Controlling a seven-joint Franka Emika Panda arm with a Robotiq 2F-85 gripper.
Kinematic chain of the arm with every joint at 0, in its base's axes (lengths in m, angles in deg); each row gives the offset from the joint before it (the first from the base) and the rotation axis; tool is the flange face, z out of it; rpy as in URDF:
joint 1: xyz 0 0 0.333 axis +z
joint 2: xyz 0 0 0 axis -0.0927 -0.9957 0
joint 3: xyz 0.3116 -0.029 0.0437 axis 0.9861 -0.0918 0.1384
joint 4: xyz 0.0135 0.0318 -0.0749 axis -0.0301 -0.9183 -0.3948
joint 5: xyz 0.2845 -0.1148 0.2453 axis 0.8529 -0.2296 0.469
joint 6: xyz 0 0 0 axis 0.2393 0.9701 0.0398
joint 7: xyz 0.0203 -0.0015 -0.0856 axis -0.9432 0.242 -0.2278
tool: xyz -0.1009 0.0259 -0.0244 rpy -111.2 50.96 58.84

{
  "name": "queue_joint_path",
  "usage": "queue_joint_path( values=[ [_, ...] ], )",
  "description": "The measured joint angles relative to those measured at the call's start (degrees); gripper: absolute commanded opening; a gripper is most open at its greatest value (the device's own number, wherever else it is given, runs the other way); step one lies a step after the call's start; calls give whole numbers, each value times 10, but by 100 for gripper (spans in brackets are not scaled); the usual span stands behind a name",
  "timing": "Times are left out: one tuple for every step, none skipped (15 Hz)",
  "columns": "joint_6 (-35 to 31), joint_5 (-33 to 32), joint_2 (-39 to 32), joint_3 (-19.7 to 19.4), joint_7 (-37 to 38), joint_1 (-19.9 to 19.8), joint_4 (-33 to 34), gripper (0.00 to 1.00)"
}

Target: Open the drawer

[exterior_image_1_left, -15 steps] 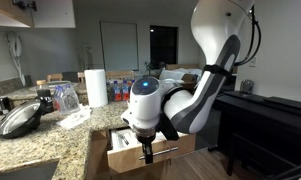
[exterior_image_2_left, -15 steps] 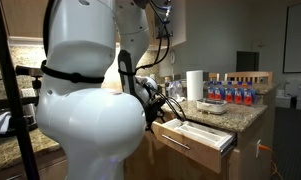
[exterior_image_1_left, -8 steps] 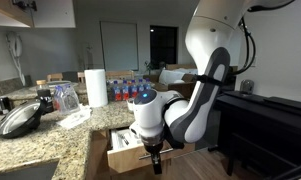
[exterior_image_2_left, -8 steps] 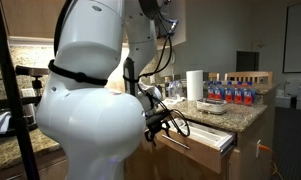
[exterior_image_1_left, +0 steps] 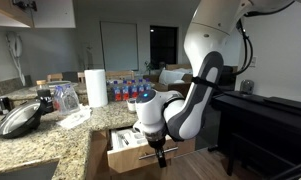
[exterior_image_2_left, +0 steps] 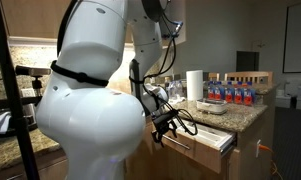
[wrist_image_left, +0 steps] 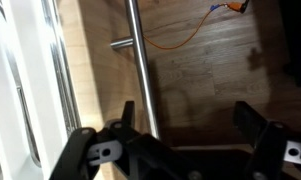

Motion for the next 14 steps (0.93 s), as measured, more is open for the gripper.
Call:
queue_joint_path(
  values=[
    [4,1,-8,-2,-21,0,9,100],
    [9,1,-17,-4,-43,0,18,100],
    [14,1,-24,-5,-64,0,24,100],
    [18,1,-32,-6,-86,0,32,100],
    [21,1,-40,-8,-108,0,39,100],
    [22,1,-48,-9,-128,-1,46,100],
    [22,0,-50,-10,-142,-1,50,100],
    [22,-1,-51,-11,-158,-1,53,100],
    [22,-1,-52,-11,-171,-1,55,100],
    [22,-2,-52,-11,-181,-1,56,100],
    [22,-3,-52,-11,-191,-1,56,100],
    [22,-5,-53,-11,-199,0,56,100],
    [22,-5,-53,-10,-211,0,56,100],
    [22,-5,-53,-10,-224,0,56,100]
  ],
)
